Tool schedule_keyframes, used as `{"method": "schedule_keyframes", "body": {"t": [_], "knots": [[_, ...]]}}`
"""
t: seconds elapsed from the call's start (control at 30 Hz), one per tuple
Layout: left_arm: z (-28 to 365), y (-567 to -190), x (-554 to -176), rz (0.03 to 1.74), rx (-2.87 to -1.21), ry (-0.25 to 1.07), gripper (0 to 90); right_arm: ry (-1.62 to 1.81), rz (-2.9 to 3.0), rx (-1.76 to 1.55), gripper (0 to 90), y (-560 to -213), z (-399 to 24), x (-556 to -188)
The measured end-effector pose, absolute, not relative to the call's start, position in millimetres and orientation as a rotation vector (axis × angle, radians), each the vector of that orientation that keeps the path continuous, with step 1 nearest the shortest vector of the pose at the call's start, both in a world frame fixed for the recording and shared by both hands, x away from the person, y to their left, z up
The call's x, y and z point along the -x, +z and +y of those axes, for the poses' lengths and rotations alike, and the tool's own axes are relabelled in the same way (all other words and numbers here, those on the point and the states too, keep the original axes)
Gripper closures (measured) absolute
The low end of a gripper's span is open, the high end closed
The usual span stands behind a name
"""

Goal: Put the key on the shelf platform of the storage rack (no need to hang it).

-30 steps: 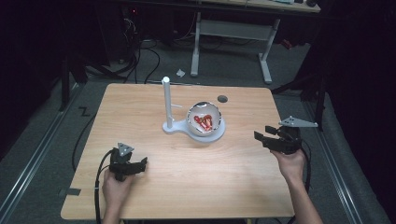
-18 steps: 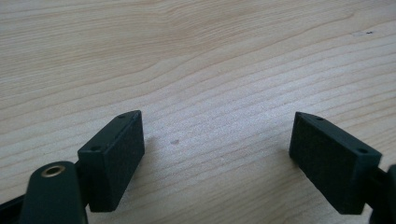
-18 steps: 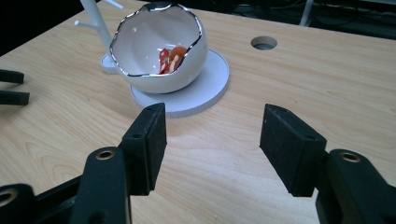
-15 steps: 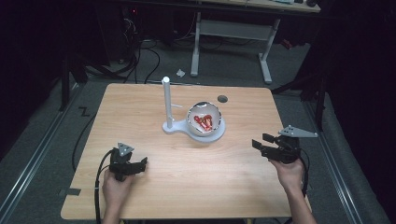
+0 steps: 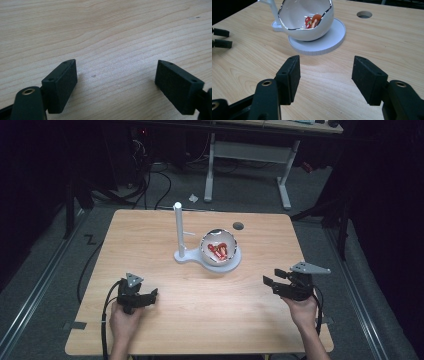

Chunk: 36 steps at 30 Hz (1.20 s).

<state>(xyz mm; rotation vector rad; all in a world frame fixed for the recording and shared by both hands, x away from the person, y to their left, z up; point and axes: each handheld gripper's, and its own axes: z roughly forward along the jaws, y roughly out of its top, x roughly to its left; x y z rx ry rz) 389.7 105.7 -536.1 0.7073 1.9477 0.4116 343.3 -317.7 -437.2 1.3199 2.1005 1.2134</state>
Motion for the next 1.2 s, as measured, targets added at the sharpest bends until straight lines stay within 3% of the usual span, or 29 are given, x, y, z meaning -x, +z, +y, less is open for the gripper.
{"method": "schedule_keyframes", "body": {"t": [1.2], "knots": [[106,-536,-390,1.948,-0.708,0.412,18.4,1.2,2.205,-1.291,40.5,-472,-277,-352]]}}
